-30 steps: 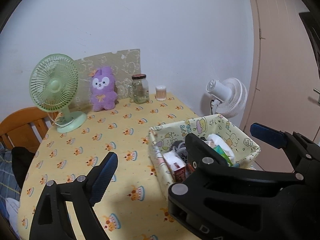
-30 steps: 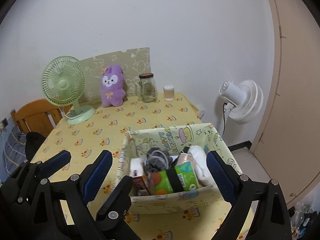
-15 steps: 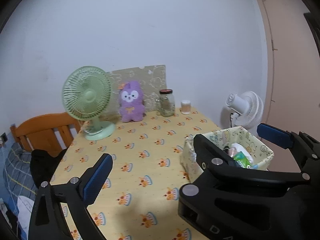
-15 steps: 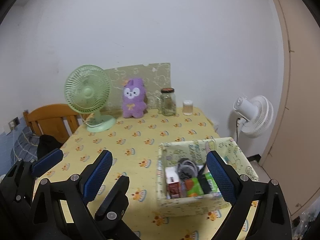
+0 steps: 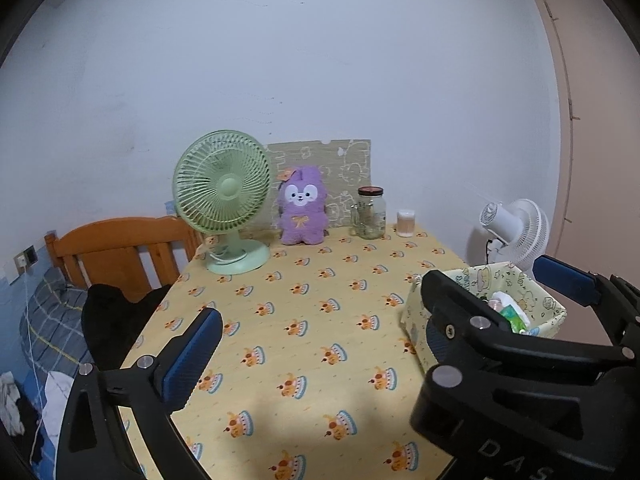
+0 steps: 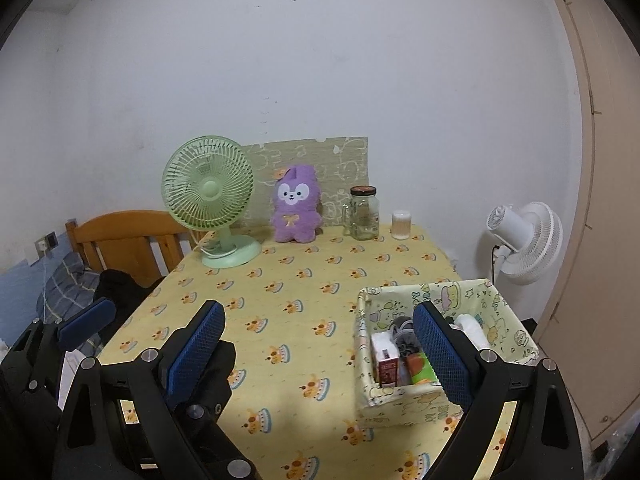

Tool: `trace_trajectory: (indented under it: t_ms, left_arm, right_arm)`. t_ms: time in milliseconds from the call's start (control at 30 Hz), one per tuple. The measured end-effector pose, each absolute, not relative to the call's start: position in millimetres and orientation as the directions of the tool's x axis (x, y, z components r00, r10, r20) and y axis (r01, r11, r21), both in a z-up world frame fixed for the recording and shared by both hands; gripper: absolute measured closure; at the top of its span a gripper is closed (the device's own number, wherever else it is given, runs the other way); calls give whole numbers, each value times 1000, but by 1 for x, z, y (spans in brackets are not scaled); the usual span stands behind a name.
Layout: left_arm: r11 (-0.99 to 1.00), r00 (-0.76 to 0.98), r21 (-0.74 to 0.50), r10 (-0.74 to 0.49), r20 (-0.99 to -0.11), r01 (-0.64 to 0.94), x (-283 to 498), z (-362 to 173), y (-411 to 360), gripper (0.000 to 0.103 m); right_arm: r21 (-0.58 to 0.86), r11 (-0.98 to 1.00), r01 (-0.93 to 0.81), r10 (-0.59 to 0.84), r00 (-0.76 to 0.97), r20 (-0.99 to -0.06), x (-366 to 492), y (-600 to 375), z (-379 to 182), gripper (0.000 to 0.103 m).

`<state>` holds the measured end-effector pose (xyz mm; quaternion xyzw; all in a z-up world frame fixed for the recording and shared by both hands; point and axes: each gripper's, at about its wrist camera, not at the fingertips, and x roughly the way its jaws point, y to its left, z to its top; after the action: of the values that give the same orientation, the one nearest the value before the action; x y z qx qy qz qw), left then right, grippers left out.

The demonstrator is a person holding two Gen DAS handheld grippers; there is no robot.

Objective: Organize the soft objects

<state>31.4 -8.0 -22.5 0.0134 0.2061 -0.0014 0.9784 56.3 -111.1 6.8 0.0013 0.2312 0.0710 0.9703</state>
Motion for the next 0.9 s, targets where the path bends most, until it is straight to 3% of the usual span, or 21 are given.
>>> trace_trajectory:
  t_ms: [900]
  left_arm:
    - [999, 908, -5, 33, -418, -38, 27, -30, 3, 0]
  right_arm:
    - [25, 992, -127, 124, 887, -445, 47, -118, 2, 6]
